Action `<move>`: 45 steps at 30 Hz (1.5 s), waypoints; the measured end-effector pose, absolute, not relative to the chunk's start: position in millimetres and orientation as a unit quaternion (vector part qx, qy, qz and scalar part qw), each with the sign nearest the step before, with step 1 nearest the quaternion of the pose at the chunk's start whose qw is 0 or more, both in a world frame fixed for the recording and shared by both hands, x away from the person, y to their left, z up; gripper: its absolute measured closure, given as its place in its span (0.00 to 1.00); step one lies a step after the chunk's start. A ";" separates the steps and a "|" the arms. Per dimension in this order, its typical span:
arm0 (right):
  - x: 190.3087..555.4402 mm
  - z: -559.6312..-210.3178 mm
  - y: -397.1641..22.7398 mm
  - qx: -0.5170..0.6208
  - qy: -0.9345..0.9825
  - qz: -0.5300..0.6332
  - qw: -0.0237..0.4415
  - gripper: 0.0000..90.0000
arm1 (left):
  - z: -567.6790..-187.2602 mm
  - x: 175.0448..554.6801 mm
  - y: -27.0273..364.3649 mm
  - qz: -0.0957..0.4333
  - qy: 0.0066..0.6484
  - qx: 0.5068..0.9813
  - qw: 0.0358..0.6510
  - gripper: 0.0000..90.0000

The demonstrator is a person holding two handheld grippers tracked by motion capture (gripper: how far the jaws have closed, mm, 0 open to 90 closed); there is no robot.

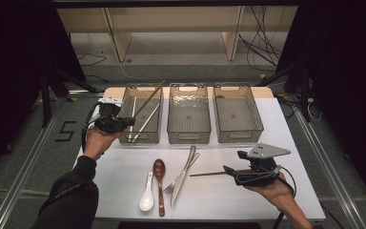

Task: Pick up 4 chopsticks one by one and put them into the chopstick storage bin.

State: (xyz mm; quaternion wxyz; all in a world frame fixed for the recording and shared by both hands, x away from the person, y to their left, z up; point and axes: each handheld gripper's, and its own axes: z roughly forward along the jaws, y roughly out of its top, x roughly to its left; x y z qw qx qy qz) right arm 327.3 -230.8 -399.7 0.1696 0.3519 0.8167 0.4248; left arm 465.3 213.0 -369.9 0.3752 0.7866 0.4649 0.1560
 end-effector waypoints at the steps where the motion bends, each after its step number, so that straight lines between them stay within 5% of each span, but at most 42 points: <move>1: 327.4 -399.8 -230.7 0.352 0.817 0.425 0.170 0.32 | -369.5 466.6 213.4 0.157 0.466 0.787 0.374 0.94; 40: 327.6 -399.7 -230.5 0.351 0.816 0.428 0.167 0.32 | -405.1 526.3 214.5 0.132 0.544 0.765 0.317 0.94; 43: 327.5 -399.5 -230.6 0.352 0.815 0.429 0.167 0.32 | -406.3 526.6 215.4 0.141 0.548 0.758 0.323 0.89; 45: 327.3 -399.5 -230.5 0.351 0.816 0.428 0.166 0.32 | -406.4 526.6 215.6 0.139 0.553 0.755 0.323 0.77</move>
